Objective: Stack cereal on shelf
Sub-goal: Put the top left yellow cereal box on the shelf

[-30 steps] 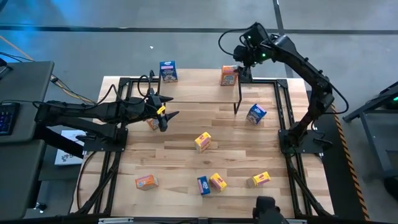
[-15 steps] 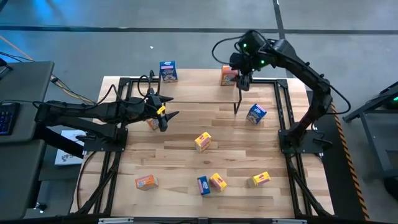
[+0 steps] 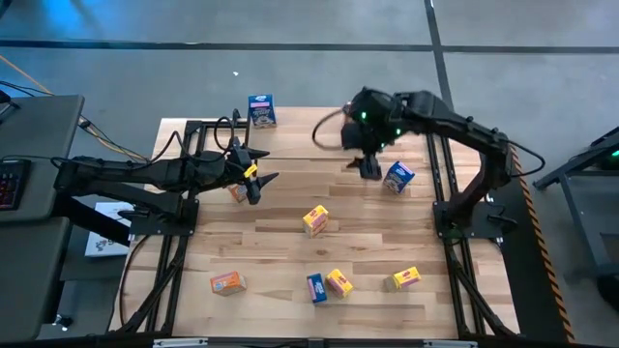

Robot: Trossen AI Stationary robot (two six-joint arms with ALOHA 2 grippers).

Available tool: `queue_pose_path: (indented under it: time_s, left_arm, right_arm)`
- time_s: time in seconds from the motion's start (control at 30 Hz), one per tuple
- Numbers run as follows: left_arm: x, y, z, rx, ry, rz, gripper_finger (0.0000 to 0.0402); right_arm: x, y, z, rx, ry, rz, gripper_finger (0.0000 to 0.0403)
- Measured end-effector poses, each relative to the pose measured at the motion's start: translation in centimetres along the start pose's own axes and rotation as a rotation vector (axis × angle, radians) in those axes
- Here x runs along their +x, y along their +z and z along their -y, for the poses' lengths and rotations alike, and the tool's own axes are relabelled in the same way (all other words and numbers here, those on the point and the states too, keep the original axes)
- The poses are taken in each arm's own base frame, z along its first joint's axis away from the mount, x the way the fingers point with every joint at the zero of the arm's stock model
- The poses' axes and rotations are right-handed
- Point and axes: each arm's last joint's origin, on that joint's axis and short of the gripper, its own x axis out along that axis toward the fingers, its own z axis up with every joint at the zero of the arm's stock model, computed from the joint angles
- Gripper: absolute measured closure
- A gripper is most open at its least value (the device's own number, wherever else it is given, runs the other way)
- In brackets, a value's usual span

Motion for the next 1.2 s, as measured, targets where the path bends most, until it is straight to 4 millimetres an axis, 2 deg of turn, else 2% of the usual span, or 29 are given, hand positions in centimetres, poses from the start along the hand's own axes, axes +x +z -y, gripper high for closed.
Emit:
queue_pose_path:
  time_s: [0.23, 0.53, 0.9, 1.07, 1.2]
  left_arm:
    - [0.0, 0.0, 0.0, 0.0, 0.0, 0.0, 0.0093]
    - [0.0, 0.0, 0.0, 0.0, 0.0, 0.0, 0.0093]
    - [0.0, 0.2, 0.0, -0.02, -0.006, 0.023, 0.0093]
    - [0.3, 0.1, 0.5, -0.168, -0.113, 0.002, 0.0093]
    - [1.1, -0.4, 1.9, -0.227, -0.181, -0.04, 0.0093]
  right_arm:
    - [0.6, 1.4, -4.7, -0.078, -0.018, 0.007, 0.0162]
    - [0.8, 1.7, -8.6, -0.109, -0.159, -0.019, 0.0162]
    - [0.8, 1.5, -9.3, -0.115, -0.189, -0.051, 0.0162]
    - [0.8, 1.5, -9.2, -0.12, -0.189, -0.051, 0.0162]
    - [0.8, 1.5, -9.2, -0.142, -0.189, -0.047, 0.0162]
